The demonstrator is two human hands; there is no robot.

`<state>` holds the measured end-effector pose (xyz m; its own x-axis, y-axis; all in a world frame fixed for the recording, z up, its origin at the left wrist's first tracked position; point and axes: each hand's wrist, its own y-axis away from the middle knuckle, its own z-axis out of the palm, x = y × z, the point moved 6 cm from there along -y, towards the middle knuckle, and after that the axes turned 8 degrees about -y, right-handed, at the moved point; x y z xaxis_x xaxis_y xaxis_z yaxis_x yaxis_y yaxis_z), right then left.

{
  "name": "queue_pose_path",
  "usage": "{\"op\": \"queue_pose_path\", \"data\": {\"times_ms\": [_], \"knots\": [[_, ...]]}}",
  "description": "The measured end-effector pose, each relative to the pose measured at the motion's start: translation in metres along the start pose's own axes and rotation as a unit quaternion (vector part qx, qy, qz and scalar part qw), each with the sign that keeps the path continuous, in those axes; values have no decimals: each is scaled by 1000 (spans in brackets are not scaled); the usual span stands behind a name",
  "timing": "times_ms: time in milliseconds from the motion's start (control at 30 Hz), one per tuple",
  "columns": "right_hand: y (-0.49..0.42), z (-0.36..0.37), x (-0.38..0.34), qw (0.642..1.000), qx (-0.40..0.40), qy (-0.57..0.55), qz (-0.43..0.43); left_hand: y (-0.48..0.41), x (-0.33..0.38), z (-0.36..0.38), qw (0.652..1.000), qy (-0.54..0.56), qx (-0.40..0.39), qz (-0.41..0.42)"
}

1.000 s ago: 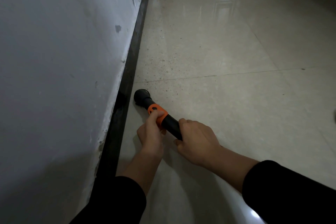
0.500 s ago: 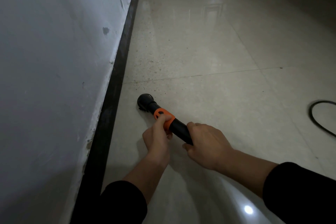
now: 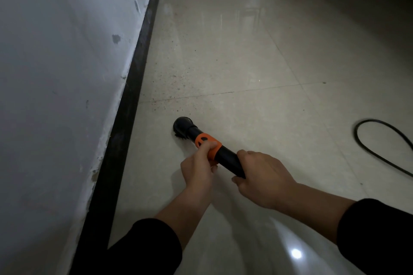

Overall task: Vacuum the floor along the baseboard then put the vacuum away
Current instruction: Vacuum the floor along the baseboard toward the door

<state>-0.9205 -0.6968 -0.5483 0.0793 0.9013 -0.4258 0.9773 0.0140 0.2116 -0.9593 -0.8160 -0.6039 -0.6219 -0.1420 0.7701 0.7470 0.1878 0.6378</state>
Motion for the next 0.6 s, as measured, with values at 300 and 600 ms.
{"op": "queue_pose_path", "data": {"times_ms": [300, 600], "knots": [[12, -13, 19, 1000, 2, 9, 25, 6, -7, 24, 999, 3, -43, -16], [9, -24, 35, 999, 8, 8, 36, 4, -5, 41, 996, -23, -84, -26]]}}
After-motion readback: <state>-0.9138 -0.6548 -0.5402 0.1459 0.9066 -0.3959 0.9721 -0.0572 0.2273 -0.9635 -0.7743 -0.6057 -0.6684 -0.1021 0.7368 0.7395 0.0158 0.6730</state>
